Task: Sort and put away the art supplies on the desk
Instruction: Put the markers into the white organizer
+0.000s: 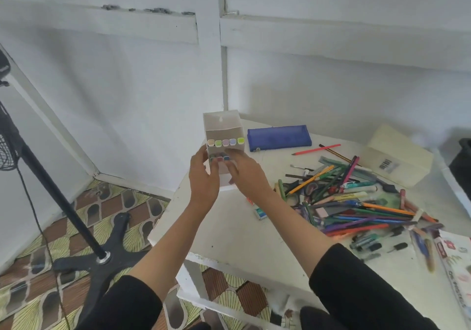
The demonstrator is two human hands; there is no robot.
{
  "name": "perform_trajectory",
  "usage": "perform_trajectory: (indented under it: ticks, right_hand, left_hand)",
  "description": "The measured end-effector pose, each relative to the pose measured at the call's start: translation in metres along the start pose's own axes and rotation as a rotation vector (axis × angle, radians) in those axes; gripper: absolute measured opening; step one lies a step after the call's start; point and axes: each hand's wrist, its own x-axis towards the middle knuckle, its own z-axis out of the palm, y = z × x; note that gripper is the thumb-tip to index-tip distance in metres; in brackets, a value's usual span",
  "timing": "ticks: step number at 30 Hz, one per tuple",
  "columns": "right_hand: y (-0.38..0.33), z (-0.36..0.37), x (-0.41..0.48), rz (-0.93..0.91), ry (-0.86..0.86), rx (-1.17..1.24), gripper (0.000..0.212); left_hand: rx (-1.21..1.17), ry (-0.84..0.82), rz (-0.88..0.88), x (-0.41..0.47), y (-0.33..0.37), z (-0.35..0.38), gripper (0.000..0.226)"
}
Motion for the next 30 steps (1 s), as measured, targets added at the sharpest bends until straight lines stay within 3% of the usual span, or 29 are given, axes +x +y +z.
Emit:
perform_trajectory:
  ticks: [3, 6, 12, 19, 25, 30]
  right_hand:
    - [0.014, -0.002, -0.026, -0.127, 0.166, 0.108, 0.034]
    - [0.04, -0.013, -0.052, -0.03, 0.278, 0.161, 0.031]
    - [0.107, -0.067, -0.106, 0.249, 0.462, 0.263, 0.03]
    - [0.181, -0.148, -0.152, 0.541, 0.583, 0.214, 0.029]
    - [0.236, -0.197, -0.171, 0.663, 0.357, 0.123, 0.033]
    - [0.253, -0.219, -0.182, 0.455, -0.059, 0.018, 0.017]
  left_hand:
    - [0.08, 0.214, 0.153, -0.011, -0.002, 0.006, 0.046]
    - [0.123, 0.266, 0.301, -0.031, -0.001, 0.02, 0.047]
    - [0.232, -0.099, 0.531, -0.07, -0.006, 0.073, 0.031]
    - [0.343, -0.421, 0.464, -0.094, 0.013, 0.152, 0.03]
    - [0.657, -0.667, 0.426, -0.095, 0.037, 0.221, 0.021]
    - [0.906, -0.773, 0.483, -0.093, 0.058, 0.274, 0.022]
